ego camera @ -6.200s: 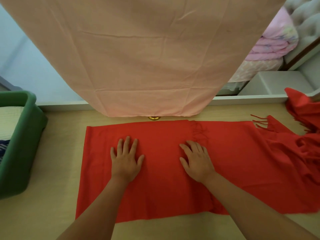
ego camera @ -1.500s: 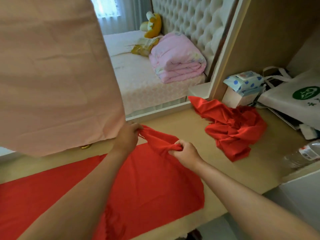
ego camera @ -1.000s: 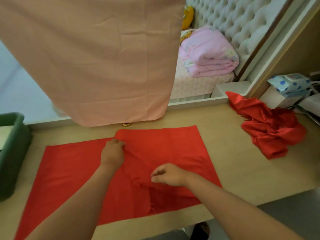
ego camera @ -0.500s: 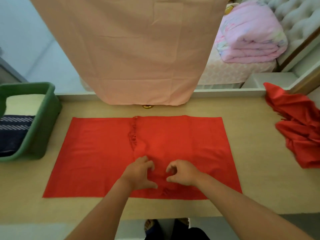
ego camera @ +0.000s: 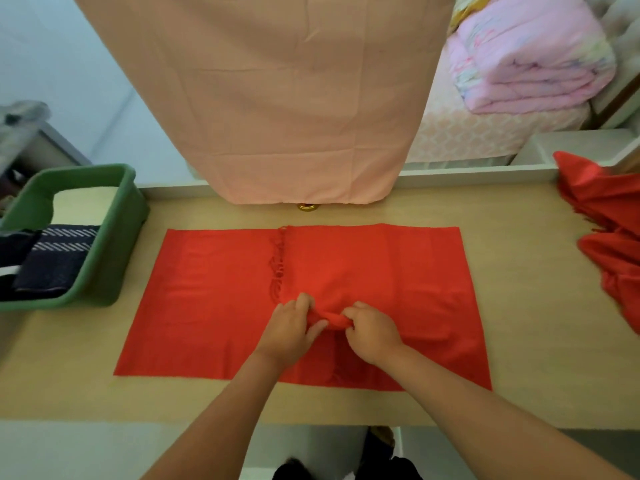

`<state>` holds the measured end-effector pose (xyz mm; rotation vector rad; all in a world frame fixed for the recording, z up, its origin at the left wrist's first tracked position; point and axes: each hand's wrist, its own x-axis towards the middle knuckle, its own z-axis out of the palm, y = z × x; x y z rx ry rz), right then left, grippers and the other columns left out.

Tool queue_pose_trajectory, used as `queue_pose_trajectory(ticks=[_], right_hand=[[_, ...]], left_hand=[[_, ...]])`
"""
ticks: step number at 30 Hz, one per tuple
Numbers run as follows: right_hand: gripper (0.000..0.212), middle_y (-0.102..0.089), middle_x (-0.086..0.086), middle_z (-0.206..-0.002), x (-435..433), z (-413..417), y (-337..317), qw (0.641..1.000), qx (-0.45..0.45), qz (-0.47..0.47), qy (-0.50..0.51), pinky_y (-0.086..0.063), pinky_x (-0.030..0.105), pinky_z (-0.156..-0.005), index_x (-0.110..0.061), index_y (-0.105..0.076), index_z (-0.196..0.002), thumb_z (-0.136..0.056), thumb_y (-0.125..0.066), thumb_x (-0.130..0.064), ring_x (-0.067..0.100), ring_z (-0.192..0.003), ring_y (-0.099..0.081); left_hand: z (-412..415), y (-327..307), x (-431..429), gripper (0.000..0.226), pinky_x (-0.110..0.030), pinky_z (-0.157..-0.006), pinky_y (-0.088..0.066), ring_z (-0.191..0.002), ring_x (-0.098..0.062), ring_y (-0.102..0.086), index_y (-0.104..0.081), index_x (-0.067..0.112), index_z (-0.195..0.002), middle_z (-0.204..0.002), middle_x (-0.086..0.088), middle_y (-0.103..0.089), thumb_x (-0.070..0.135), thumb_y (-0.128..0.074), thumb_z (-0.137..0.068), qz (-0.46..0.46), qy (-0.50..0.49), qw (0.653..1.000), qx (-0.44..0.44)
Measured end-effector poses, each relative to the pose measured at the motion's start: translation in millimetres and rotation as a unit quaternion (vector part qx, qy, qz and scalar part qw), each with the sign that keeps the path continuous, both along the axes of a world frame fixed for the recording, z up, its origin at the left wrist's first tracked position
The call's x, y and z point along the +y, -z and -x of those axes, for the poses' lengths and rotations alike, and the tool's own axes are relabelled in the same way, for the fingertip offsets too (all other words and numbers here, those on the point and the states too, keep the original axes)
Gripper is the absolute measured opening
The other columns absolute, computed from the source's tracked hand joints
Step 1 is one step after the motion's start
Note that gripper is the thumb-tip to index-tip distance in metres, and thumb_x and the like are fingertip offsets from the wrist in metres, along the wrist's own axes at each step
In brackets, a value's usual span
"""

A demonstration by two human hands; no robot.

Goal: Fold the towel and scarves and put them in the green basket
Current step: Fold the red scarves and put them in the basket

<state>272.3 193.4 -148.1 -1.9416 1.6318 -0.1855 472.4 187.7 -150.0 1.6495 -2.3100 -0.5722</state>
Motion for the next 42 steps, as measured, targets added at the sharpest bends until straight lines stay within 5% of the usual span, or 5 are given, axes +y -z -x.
queue_pose_trajectory(ticks=[10,17,22,29,42], right_hand=[[0.052,-0.064,-0.002,-0.116,19,-2,-20,0.997,0.078,-0.006,-0.023,-0.045,0.034,-0.092,-0.028,-0.067,-0.115,-0.076,-0.048,0.0,0.023,-0.112,-0.058],[0.043,-0.065,-0.004,-0.121,52,-20,-19,0.979,0.162,-0.113,-0.046,-0.047,0.03,-0.094,-0.03,-0.069,-0.113,-0.082,-0.049,-0.008,0.019,-0.114,-0.06],[0.042,-0.069,-0.009,-0.116,55,-29,-16,0.979,0.128,-0.156,0.019,-0.049,0.025,-0.092,-0.033,-0.071,-0.102,-0.081,-0.043,-0.01,0.015,-0.109,-0.063],[0.038,-0.06,0.001,-0.122,9,-33,-16,0.987,0.127,-0.096,0.024,-0.043,0.033,-0.102,-0.029,-0.066,-0.115,-0.086,-0.048,-0.014,0.023,-0.119,-0.055],[0.067,0.001,0.004,-0.166,-113,35,17,0.977,0.173,-0.099,0.074,-0.025,0.053,-0.117,-0.029,0.0,-0.158,-0.102,-0.035,-0.041,0.024,-0.152,-0.006]], left_hand=[[-80,-12,-16,0.03,-0.035,-0.061,-0.041,-0.067,-0.025,-0.052,-0.063,0.028,-0.074,-0.074,0.005,-0.05,0.004,-0.065,-0.054,0.073,0.152,0.98,-0.105],[-111,-1,10,0.038,-0.031,-0.093,-0.041,-0.108,-0.027,-0.057,-0.07,0.022,-0.106,-0.113,-0.004,-0.064,0.004,-0.054,-0.077,-0.156,0.201,0.95,-0.181],[-113,-7,20,0.03,-0.03,-0.085,-0.045,-0.109,-0.026,-0.063,-0.07,0.02,-0.103,-0.114,-0.002,-0.069,0.031,-0.047,-0.088,-0.218,0.158,0.93,-0.249],[-112,-3,-33,0.025,-0.031,-0.091,-0.048,-0.108,-0.024,-0.063,-0.069,0.025,-0.103,-0.111,-0.001,-0.071,0.019,-0.05,-0.088,-0.163,0.026,0.984,-0.065],[-45,11,-145,0.061,-0.045,-0.116,-0.028,-0.149,-0.019,-0.014,-0.011,0.03,-0.156,-0.163,0.004,-0.014,0.038,-0.038,-0.102,-0.135,0.054,0.977,-0.156]])
